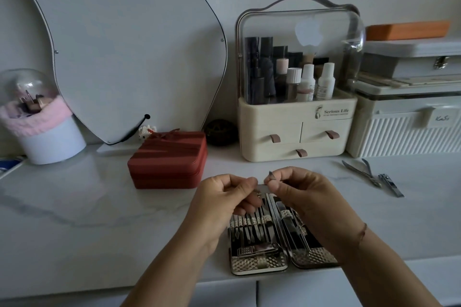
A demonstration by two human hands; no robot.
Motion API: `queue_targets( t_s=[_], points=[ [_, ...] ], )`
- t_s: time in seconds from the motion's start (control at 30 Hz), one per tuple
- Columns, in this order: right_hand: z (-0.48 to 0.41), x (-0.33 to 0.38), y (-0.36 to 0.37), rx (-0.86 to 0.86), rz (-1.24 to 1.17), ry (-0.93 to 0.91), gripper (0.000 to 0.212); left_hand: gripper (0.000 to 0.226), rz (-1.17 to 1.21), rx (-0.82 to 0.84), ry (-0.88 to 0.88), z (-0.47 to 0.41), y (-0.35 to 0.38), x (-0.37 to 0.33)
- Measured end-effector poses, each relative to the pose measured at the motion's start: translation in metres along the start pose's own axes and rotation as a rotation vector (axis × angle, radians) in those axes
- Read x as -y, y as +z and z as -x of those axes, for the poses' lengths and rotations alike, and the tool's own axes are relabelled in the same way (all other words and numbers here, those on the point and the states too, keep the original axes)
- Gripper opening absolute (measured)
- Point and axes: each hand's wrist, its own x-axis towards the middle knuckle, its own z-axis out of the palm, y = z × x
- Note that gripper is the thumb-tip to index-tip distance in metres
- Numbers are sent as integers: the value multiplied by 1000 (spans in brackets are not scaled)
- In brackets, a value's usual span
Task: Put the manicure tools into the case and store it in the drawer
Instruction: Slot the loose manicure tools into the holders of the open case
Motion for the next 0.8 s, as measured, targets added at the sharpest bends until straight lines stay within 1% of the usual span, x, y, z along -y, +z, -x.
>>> queue_targets(
  t_s=[0.07, 0.13, 0.2, 0.23, 0.3, 0.37, 0.4, 0.47, 0.53, 0.6, 0.7, 0.8],
  points=[
    [-1, -2, -1, 53, -19, -15, 23, 23, -10, 8, -26, -1, -1, -3],
    [-1, -1, -5, 108, -35, -69, 23, 25, -30, 42, -62, -1, -2, -6],
    [1, 2, -11, 216, 6, -116, 20, 23, -48, 97, -110, -1, -3, -7],
    [2, 6, -14, 276, 65, -135, 17, 23, -62, 121, -133, -2, -3, -6],
    [3, 12, -20, 363, 274, -195, 14, 23, -88, 148, -180, -2, -4, -5],
    [3, 13, -25, 385, 441, -235, 11, 21, -57, 150, -232, -4, -4, -5],
    [3, 13, -26, 357, 456, -234, 8, 20, -1, 138, -263, -4, -4, -5],
    [6, 10, -22, 217, 390, -220, 10, 19, 148, 76, -306, -5, -1, -6],
    [8, 3, -13, 50, 298, -224, 16, 19, 260, -1, -301, -6, 4, -6],
    [12, -3, -2, -68, 185, -226, 21, 18, 318, -37, -270, -6, 10, -5],
    [14, -6, 9, -251, 87, -219, 23, 14, 305, -8, -208, -2, 17, -2],
    [11, -2, 11, -324, -23, -172, 13, 13, 224, 30, -132, 2, 19, -1]
  ],
)
